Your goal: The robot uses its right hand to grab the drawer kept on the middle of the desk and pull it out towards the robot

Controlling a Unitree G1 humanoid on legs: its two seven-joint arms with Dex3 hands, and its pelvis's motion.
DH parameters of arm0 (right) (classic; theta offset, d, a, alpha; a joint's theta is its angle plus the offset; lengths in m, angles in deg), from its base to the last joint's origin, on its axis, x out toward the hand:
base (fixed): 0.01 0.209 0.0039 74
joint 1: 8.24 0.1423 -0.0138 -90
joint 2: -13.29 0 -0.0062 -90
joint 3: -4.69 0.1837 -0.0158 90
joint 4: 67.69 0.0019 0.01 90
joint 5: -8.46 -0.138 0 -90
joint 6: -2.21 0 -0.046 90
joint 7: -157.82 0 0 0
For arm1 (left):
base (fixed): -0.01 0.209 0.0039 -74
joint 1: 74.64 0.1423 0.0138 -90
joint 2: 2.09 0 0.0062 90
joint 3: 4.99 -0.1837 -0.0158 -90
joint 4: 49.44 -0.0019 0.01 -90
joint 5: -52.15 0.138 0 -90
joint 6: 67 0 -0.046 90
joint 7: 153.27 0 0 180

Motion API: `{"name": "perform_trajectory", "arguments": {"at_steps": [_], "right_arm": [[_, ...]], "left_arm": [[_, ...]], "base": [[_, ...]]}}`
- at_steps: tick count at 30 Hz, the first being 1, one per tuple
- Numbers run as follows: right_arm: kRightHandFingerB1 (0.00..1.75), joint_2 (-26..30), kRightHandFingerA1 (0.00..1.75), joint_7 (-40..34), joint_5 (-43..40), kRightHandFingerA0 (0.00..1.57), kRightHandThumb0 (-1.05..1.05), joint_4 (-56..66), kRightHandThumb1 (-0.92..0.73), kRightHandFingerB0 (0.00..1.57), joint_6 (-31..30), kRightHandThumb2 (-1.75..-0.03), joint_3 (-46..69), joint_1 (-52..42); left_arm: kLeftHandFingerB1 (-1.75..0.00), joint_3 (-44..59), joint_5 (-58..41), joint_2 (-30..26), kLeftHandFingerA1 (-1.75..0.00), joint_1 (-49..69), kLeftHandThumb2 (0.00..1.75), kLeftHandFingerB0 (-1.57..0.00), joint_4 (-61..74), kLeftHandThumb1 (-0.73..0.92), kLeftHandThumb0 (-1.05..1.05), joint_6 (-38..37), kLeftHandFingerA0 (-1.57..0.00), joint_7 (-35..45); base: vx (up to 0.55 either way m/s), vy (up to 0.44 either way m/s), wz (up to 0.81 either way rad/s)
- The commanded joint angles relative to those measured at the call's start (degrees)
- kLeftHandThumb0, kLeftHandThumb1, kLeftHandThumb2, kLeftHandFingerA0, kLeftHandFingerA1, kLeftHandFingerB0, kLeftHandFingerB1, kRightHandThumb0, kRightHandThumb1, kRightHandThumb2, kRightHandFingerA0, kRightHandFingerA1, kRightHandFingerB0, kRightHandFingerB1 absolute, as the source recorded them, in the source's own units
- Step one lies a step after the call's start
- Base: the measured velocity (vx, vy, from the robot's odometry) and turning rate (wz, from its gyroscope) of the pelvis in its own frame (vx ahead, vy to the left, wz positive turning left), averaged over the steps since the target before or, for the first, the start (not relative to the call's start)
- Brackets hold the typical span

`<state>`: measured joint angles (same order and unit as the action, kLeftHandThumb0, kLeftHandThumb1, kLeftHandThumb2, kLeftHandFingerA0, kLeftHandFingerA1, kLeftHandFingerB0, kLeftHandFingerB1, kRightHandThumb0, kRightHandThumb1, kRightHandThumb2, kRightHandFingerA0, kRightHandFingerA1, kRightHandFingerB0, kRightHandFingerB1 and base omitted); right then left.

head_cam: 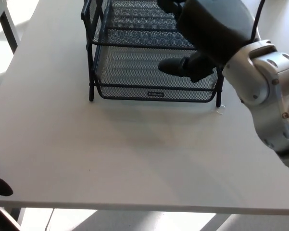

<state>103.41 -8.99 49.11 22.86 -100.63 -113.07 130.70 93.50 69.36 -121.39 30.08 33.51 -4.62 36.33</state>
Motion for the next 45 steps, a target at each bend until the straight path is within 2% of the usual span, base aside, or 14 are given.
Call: {"name": "perform_trajectory", "arguments": {"at_steps": [1, 4, 9, 10, 13, 14, 15, 27, 28, 32, 37, 38, 41, 45], "right_arm": [[0.4, -2.1, 0.56, 3.7, -0.2, 0.08, -0.69, -5.0, -0.39, 0.0, 0.0, -0.84, -1.0, 1.8], [0.52, -2.9, 0.54, 0.6, 1.1, 0.03, -0.39, -9.7, -0.23, 0.0, 1.5, -0.87, -1.6, 2.3], [0.51, -3.7, 0.54, -6.8, 6.0, 0.03, -0.38, -18.0, -0.25, 0.0, 3.0, -0.88, -4.0, 4.0], [0.44, -3.7, 0.52, -7.3, 6.7, 0.03, -0.79, -19.9, -0.43, 0.07, 3.2, -0.76, -4.4, 4.8], [0.41, -4.8, 0.47, -9.6, 7.5, 0.03, -0.67, -24.8, -0.38, 0.06, 2.4, -0.78, -5.0, 6.0], [0.37, -5.5, 0.43, -10.3, 7.9, 0.01, -0.63, -27.0, -0.48, 0.08, 1.9, -0.55, -5.3, 6.8], [0.41, -6.3, 0.4, -11.7, 8.5, 0.02, -0.65, -30.0, -0.37, 0.05, 1.4, -0.79, -5.7, 7.8], [0.34, -9.5, 0.52, -20.1, 9.5, 0.08, -0.68, -46.3, -0.41, 0.04, 2.4, -0.79, -6.6, 14.0], [0.32, -9.9, 0.48, -22.0, 10.0, 0.16, -0.66, -47.6, -0.52, 0.09, 2.4, -0.57, -6.8, 14.3], [0.46, -10.6, 0.73, -25.8, 11.7, 0.54, -0.67, -52.3, -0.43, 0.1, 2.3, -0.82, -8.6, 16.2], [0.42, -10.3, 0.83, -29.8, 11.6, 0.79, -0.6, -55.6, -0.57, 0.26, 5.4, -0.57, -9.7, 17.0], [0.44, -10.3, 1.08, -31.9, 11.4, 0.91, -0.56, -56.9, -0.57, 0.32, 6.8, -0.57, -9.6, 17.3], [0.57, -9.8, 1.23, -33.1, 11.1, 1.12, -0.53, -58.1, -0.43, 0.35, 9.4, -0.85, -10.0, 17.9], [0.49, -9.4, 1.43, -35.8, 11.6, 1.06, -0.4, -59.8, -0.59, 0.46, 11.8, -0.6, -10.8, 18.3]], "left_arm": [[-0.58, 0.4, 0.6, 0.0, -0.87, -0.1, 0.56, -0.81, -0.2, 0.55, -0.29, -1.1, -0.81, 0.2], [-0.58, -0.1, 1.1, -0.2, -0.86, -0.9, 0.56, -0.8, -0.2, 0.56, -0.29, -1.0, -0.8, 0.4], [-0.59, -0.2, 1.0, -0.2, -0.89, -1.1, 0.56, -0.8, 0.4, 0.56, -0.31, -0.5, -0.81, 1.0], [-0.59, -0.3, 1.2, -0.2, -0.89, -1.3, 0.56, -0.8, 0.3, 0.56, -0.31, -0.6, -0.81, 1.1], [-0.59, -0.3, 1.3, -0.4, -0.9, -1.0, 0.57, -0.81, 1.1, 0.55, -0.3, -0.2, -0.81, 1.6], [-0.61, -0.3, 1.1, -0.3, -0.91, -1.1, 0.56, -0.82, 0.9, 0.55, -0.3, -0.7, -0.82, 1.6], [-0.62, -0.5, 1.1, -0.3, -0.91, -1.3, 0.56, -0.83, 0.3, 0.54, -0.3, -1.9, -0.83, 1.2], [-0.61, -0.7, 1.1, -0.3, -0.9, -1.3, 0.56, -0.82, 0.7, 0.55, -0.3, -1.5, -0.81, 1.7], [-0.61, -0.7, 1.5, -0.3, -0.91, -1.3, 0.56, -0.82, 0.6, 0.55, -0.3, -1.6, -0.81, 1.5], [-0.61, -0.8, 1.4, -0.4, -0.91, -1.9, 0.56, -0.82, 0.7, 0.55, -0.31, -1.2, -0.82, 1.9], [-0.61, -0.9, 1.2, -0.3, -0.92, -2.1, 0.56, -0.83, 0.5, 0.55, -0.31, -1.8, -0.83, 1.9], [-0.61, -0.9, 1.2, -0.5, -0.92, -2.5, 0.56, -0.83, 0.8, 0.55, -0.31, -1.3, -0.83, 2.2], [-0.6, -0.9, 1.3, -1.1, -0.88, -3.3, 0.57, -0.82, 0.5, 0.55, -0.29, -1.1, -0.82, 2.7], [-0.6, -0.6, 1.0, -1.0, -0.9, -3.6, 0.57, -0.82, 0.7, 0.54, -0.29, -1.1, -0.82, 3.0]], "base": [[0.0, 0.0, 0.0], [0.0, 0.0, 0.0], [0.0, 0.0, 0.0], [0.0, 0.0, 0.0], [0.0, 0.0, 0.0], [0.0, 0.0, 0.0], [0.0, 0.0, 0.0], [0.0, 0.0, 0.0], [0.0, 0.0, 0.0], [0.0, 0.0, 0.0], [0.0, 0.0, 0.0], [0.0, 0.0, 0.0], [0.0, 0.0, 0.0], [0.0, 0.0, 0.0]]}}
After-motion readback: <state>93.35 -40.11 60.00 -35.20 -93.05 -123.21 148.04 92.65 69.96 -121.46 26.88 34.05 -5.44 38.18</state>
